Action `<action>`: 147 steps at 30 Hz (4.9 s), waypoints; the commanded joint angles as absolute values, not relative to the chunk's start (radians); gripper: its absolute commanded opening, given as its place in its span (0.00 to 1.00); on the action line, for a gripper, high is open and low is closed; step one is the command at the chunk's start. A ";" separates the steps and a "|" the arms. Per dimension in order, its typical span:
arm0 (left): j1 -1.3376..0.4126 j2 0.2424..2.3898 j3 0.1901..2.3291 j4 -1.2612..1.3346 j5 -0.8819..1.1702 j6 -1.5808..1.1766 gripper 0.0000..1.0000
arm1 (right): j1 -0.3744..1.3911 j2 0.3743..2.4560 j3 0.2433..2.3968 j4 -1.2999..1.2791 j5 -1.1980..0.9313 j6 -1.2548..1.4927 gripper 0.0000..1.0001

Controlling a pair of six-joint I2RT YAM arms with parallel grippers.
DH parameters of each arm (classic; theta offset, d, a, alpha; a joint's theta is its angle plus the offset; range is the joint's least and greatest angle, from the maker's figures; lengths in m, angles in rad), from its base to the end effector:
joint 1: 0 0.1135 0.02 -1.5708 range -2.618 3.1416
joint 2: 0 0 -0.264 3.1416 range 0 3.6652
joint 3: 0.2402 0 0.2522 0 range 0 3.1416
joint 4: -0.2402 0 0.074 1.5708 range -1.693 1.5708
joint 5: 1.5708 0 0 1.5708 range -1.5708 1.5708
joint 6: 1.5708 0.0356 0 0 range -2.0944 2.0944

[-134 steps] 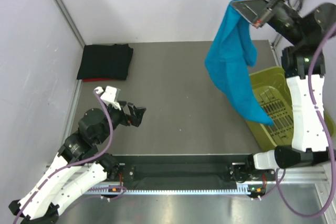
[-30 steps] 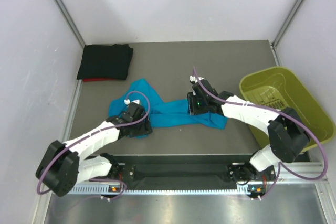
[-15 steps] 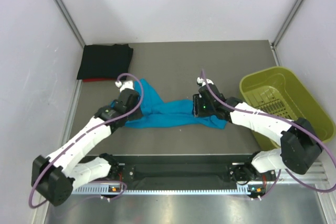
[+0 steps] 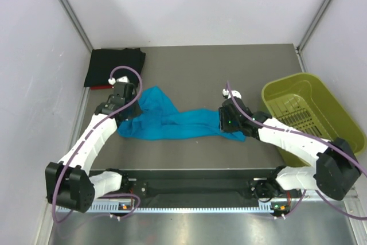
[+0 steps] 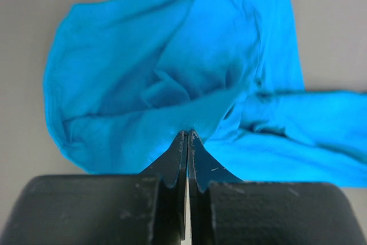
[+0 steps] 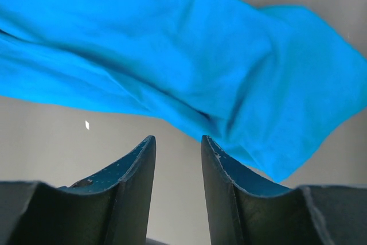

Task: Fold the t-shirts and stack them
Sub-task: Flatten the tshirt out

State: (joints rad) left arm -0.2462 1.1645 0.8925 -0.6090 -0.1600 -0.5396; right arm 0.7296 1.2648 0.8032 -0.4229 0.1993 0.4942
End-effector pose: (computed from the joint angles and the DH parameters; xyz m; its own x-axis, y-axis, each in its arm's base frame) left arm 0.2314 -0.0523 0.2638 -0.7149 -0.3433 -0.6091 -0.2623 0.9392 -0.2215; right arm 0.1952 0.1651 0.2256 -0.7732 -0.0677 -0.6305 -0.2193 0.9615 0.1657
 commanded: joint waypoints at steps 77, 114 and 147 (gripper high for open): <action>0.136 1.290 1.193 -0.446 -0.045 -0.566 0.00 | 0.885 1.517 0.888 -0.482 0.383 0.166 0.33; 0.187 1.333 1.209 -0.413 -0.010 -0.512 0.00 | 0.905 1.557 0.949 -0.583 0.582 0.250 0.00; 0.138 1.037 1.724 -0.560 0.203 -0.640 0.00 | 0.913 0.951 1.658 -0.476 0.679 -0.293 0.00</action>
State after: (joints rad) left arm 0.1383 0.9195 1.7554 -0.6262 0.2405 -0.6258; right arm 0.9009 0.8543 1.6718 -0.5465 0.6769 -0.1654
